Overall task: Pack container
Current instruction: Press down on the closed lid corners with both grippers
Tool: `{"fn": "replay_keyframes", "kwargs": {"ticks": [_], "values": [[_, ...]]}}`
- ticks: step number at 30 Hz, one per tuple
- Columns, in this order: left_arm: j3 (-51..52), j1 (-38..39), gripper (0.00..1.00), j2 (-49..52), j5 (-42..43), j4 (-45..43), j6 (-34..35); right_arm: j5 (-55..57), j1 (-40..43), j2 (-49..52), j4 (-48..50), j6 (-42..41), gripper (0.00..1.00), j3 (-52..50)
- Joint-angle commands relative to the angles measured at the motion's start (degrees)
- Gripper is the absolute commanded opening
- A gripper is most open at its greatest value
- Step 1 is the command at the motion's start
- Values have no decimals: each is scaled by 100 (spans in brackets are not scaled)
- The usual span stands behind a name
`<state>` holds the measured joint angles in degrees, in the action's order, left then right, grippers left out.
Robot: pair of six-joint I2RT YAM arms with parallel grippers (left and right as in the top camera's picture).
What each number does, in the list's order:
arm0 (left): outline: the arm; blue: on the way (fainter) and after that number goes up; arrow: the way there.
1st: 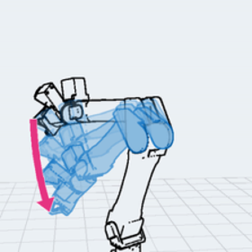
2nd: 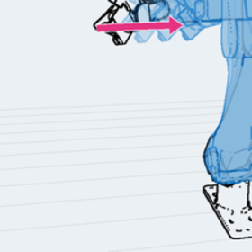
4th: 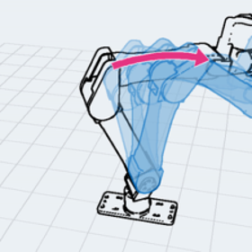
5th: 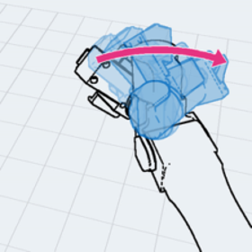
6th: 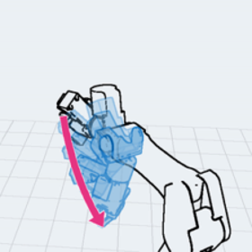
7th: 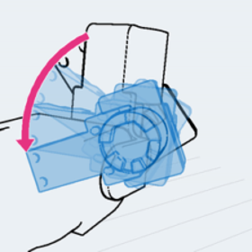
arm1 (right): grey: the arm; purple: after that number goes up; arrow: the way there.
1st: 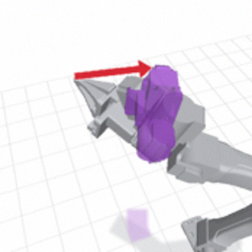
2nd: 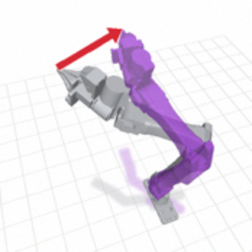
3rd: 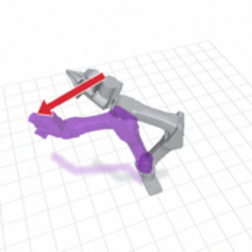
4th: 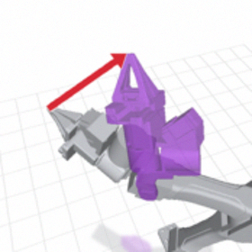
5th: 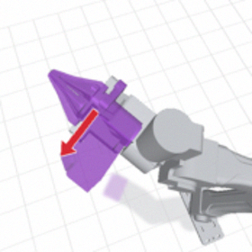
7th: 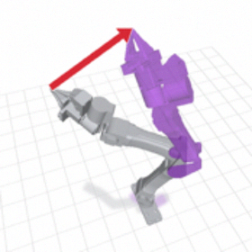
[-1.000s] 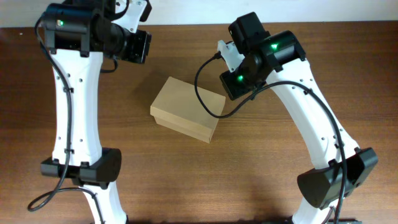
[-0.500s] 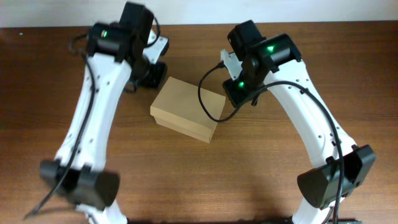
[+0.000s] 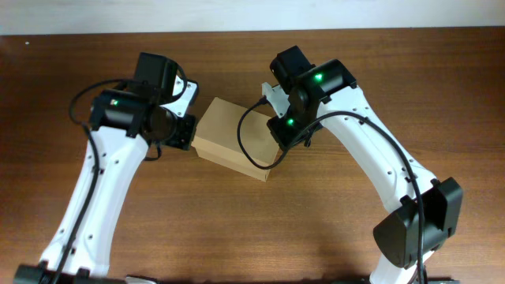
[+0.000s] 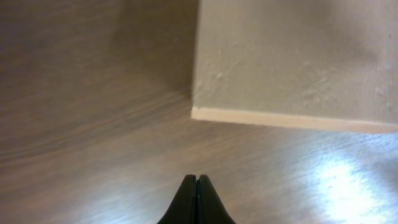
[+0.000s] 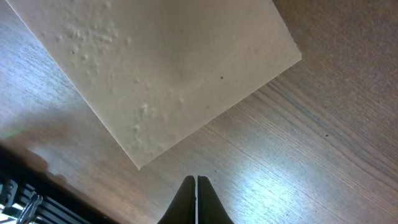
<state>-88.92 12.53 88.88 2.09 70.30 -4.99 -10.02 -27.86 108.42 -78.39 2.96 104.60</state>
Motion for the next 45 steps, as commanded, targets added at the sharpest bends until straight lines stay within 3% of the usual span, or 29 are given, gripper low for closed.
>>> {"fn": "replay_keyframes", "kwargs": {"ticks": [1,11,26,45], "values": [[118,-116,2,136,487,-162,-131,-74,-57,-203,48,-20,4,-33],[120,-153,2,627,909,-503,-492,-96,-282,-197,138,111,4,-37],[125,-151,1,1390,1021,-680,-498,-96,-328,-186,188,114,4,-70],[170,-151,2,1720,1062,-737,-498,-485,-339,-188,691,114,4,-1054]]}}
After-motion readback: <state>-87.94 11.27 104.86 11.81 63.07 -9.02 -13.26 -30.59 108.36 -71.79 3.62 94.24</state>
